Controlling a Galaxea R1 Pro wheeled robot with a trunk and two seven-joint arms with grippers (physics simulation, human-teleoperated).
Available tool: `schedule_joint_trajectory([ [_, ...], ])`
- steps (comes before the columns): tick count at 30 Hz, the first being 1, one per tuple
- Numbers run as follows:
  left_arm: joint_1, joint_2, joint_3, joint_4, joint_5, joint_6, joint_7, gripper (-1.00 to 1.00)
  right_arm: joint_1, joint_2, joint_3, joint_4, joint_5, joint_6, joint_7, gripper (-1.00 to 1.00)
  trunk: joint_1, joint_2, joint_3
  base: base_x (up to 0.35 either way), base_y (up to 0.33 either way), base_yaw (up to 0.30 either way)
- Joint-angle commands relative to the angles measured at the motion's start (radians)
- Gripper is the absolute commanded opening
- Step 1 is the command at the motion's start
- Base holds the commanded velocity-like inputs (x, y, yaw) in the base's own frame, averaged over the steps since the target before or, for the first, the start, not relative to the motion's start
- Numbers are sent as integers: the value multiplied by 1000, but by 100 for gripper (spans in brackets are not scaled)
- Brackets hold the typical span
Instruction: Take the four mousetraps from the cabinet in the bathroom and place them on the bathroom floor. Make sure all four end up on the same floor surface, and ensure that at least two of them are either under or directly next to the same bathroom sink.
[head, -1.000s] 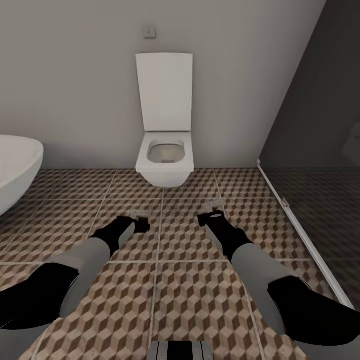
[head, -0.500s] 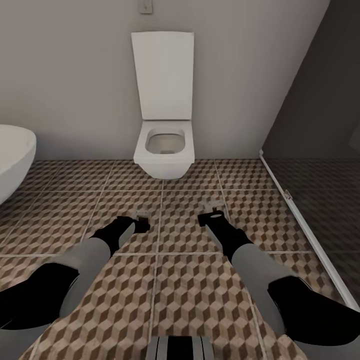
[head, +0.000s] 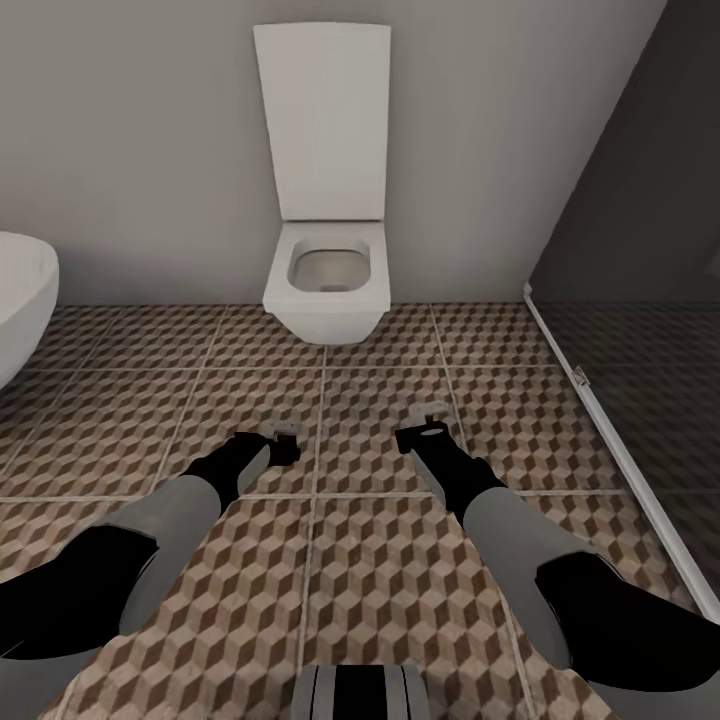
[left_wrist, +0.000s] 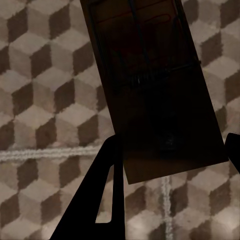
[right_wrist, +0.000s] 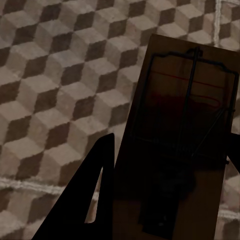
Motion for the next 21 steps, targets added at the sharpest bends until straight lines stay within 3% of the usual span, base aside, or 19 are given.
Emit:
schedule_joint_trajectory([
  [1,0,0,-7,-2,10,5,8,-100,0,0,4,-1,-1,7,-3,-100,0,0,-1,0,0,0],
  [11,0,0,-7,-2,10,5,8,-100,0,0,4,2,-1,7,-3,-100,0,0,-1,11,0,0],
  [21,0,1,-7,0,11,6,7,-100,0,0,4,62,-1,-2,-1,-100,0,0,-1,223,0,0],
])
